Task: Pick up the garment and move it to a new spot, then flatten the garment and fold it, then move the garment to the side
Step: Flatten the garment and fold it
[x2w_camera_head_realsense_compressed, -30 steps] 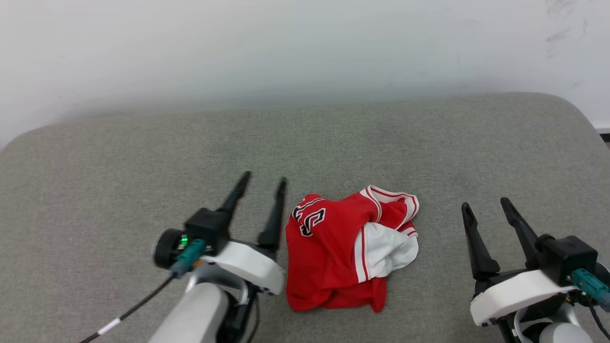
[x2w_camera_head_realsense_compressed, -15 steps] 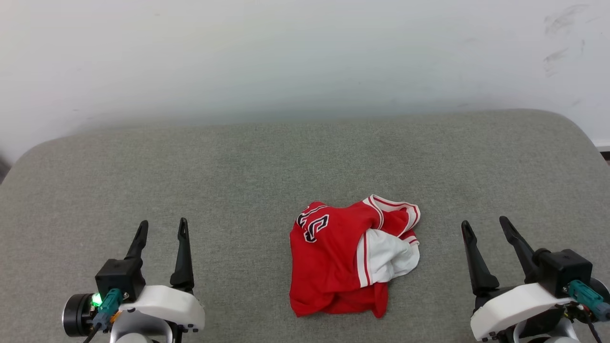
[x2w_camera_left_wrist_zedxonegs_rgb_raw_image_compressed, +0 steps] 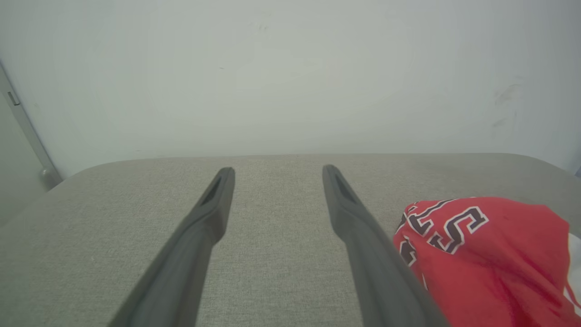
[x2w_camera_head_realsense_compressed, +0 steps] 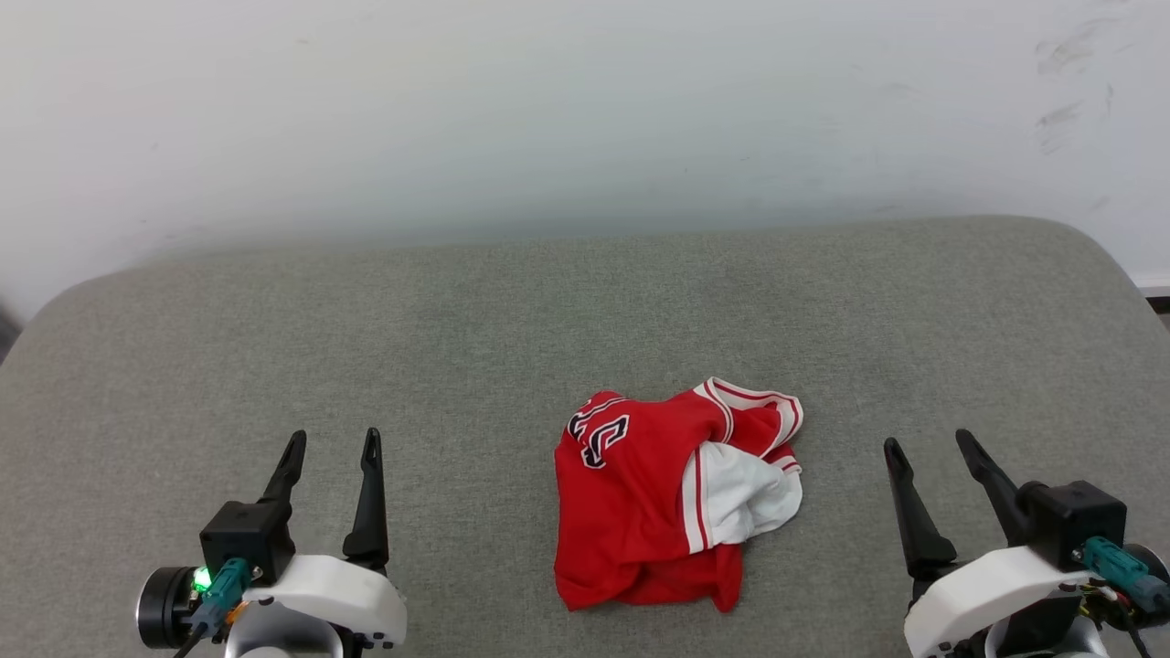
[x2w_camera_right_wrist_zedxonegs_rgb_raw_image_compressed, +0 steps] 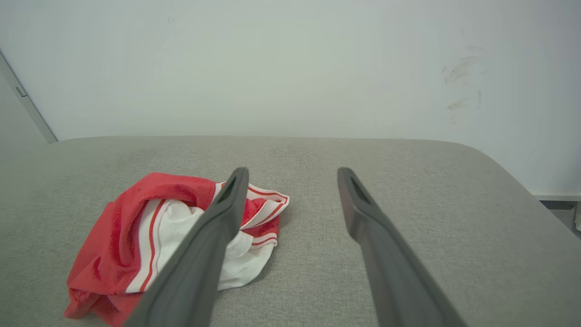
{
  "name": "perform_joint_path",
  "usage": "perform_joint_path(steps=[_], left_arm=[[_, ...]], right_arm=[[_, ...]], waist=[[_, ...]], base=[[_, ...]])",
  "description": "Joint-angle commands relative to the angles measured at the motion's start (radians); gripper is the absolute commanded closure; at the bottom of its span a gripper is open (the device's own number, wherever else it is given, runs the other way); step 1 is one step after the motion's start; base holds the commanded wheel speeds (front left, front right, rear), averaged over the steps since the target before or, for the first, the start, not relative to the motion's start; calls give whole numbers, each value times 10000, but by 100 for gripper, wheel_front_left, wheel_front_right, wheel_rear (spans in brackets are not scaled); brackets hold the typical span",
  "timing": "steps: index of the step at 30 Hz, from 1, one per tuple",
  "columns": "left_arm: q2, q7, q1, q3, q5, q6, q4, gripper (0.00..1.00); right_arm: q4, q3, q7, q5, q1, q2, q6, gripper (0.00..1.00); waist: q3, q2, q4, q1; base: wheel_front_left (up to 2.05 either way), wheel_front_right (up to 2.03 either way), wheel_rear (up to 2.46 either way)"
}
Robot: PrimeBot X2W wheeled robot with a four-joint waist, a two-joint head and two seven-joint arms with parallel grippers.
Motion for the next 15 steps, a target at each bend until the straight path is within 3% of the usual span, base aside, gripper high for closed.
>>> perform_joint_path(steps=[1,9,15], left_arm=[[7,-7,38,-40,-54,-31,3,0],[-44,-75,-167,-148,21,-91,-16,0],[-108,-70,-396,-324,87,-166,-6,0]], right_arm=[[135,-95,200,147,59,-1,-7,0],[819,241,2619,330,-571,3,-5,0],[1012,1534,4983,769,-1287,-290,-7,0]], waist=[[15,-1,59,0],[220,-1,402,0],[585,-1,741,0]], base=[[0,0,0],[0,0,0],[0,0,0]])
